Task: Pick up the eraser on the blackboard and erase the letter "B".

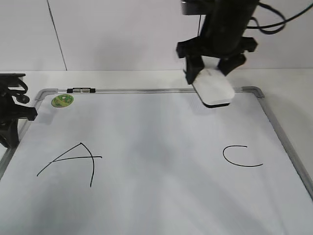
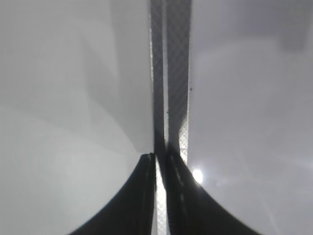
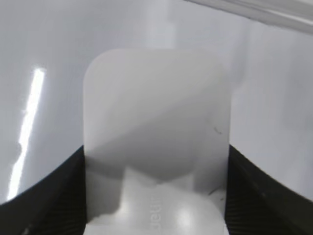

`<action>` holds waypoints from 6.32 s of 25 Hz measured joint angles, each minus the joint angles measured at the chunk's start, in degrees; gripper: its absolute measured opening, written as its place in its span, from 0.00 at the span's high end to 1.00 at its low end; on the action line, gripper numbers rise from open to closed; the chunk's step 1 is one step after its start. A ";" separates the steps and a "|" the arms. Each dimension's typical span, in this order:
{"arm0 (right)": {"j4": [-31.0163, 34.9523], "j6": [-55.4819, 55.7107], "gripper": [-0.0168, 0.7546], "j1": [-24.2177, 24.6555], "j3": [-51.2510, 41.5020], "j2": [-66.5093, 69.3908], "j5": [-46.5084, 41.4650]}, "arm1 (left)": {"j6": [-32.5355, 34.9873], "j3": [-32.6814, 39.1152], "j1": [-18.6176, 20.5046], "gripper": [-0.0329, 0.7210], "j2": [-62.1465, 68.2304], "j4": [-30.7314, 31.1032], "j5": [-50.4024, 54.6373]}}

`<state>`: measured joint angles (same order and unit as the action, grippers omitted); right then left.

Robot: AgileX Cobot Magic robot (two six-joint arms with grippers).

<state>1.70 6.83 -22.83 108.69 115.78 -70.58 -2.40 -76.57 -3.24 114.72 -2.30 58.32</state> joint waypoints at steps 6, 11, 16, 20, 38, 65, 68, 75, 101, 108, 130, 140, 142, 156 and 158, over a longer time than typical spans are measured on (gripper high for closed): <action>0.35 0.00 0.27 6.42 -13.49 -11.96 0.00 | 0.00 0.00 0.04 0.90 0.00 -0.03 0.52; 0.36 -0.03 0.27 9.97 -23.14 -18.46 -0.03 | 0.00 0.00 0.04 0.90 0.00 -0.26 1.38; 0.25 -0.42 0.27 12.49 -26.43 -18.89 -0.03 | 0.00 0.00 0.04 0.90 0.00 -0.61 1.95; 0.04 -1.76 0.27 13.58 -26.52 -18.11 -0.03 | 0.00 0.00 0.04 0.90 0.00 -0.80 2.07; -1.70 -4.64 0.27 15.15 -26.52 -9.57 5.16 | 0.00 0.00 0.04 0.90 0.05 -1.12 2.63; -5.12 -0.86 0.27 15.15 -32.27 -8.54 16.88 | 0.00 0.00 0.04 0.90 0.05 -1.21 2.74; -5.26 -0.86 0.27 15.29 -32.27 -8.54 17.25 | 0.00 0.00 0.04 0.90 0.05 -1.21 2.74; -5.52 -1.09 0.27 15.77 -32.27 -8.54 17.60 | 0.00 0.00 0.04 0.90 0.05 -1.21 2.74; -5.93 -1.07 0.27 15.77 -32.27 -5.25 17.41 | 0.00 0.00 0.04 0.90 0.05 -1.33 2.74; -5.72 -1.07 0.27 15.77 -32.27 -5.03 17.41 | 0.00 0.00 0.04 0.90 0.05 -1.33 2.84; -4.91 -0.86 0.14 15.77 -32.27 -5.03 16.04 | 0.00 0.00 0.04 0.90 0.05 -1.37 2.84; -5.44 -0.86 0.17 15.77 -25.17 -5.03 7.38 | 0.00 0.00 0.04 0.90 0.05 -1.37 2.84; -5.49 -0.86 0.18 15.77 -23.11 -5.03 4.71 | 0.00 0.00 0.04 0.90 0.05 -1.37 2.84; 1.63 -0.86 0.24 15.77 -8.36 -5.03 0.51 | 0.10 0.00 0.13 0.59 0.05 -1.37 4.01; 2.31 -0.86 0.24 15.77 -8.27 -5.38 0.37 | 0.10 0.00 0.13 0.53 0.05 -1.48 4.13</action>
<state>4.01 5.97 -7.06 100.42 110.40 -70.21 -2.30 -76.57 -3.11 114.77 -3.78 62.45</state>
